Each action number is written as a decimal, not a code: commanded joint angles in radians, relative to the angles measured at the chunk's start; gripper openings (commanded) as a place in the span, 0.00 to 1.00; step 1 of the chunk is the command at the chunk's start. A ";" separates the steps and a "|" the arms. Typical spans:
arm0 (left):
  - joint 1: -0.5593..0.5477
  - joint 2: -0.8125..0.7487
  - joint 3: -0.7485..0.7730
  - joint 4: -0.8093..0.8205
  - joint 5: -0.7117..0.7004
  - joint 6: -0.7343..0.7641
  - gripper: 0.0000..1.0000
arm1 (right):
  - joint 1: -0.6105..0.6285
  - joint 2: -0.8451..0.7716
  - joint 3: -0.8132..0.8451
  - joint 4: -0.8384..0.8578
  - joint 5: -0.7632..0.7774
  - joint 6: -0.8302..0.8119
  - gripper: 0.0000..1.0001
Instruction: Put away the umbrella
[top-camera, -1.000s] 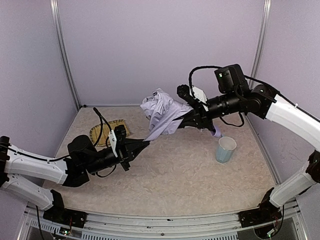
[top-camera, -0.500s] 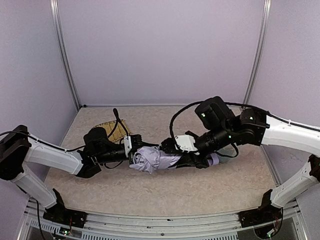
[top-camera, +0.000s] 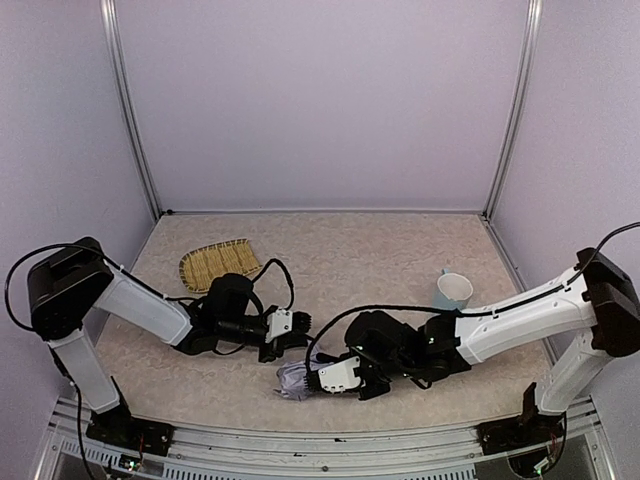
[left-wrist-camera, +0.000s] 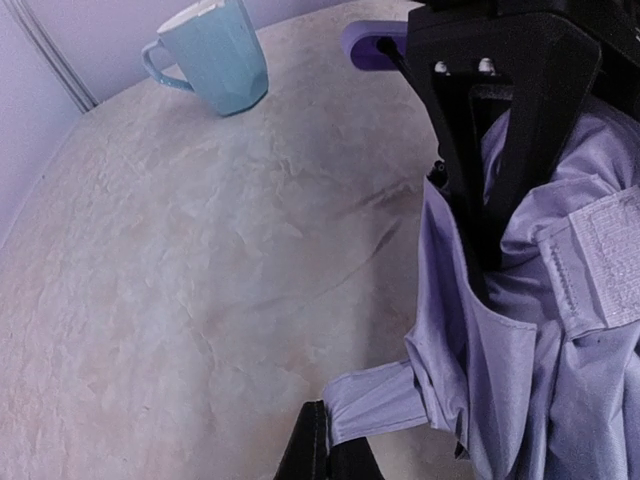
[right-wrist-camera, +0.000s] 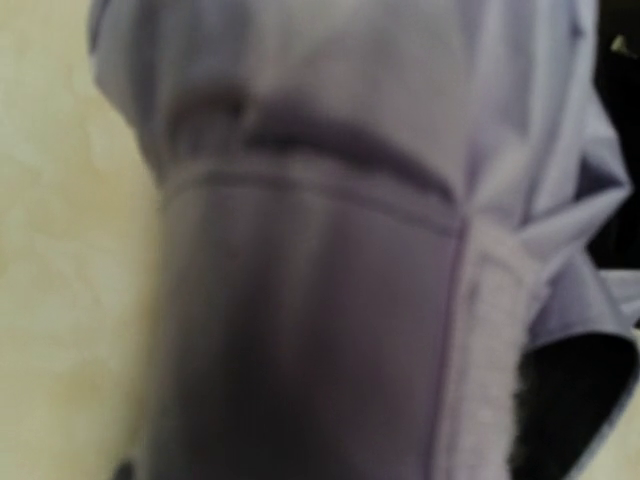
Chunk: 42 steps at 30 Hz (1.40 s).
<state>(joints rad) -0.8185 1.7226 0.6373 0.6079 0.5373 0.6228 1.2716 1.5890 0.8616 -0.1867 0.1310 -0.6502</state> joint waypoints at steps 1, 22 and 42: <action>0.030 -0.001 0.004 0.292 -0.271 0.024 0.00 | 0.081 0.109 -0.085 -0.205 -0.201 -0.029 0.00; -0.032 0.206 0.143 0.299 -0.745 -0.050 0.00 | 0.081 0.212 -0.214 0.054 0.128 -0.115 0.00; -0.216 -0.202 0.055 -0.149 -0.964 -0.296 0.64 | 0.081 0.274 -0.153 -0.060 0.188 -0.037 0.00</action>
<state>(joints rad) -0.9264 1.7538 0.7845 0.4896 -0.3931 0.4206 1.3273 1.7638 0.7521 0.1070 0.4805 -0.6830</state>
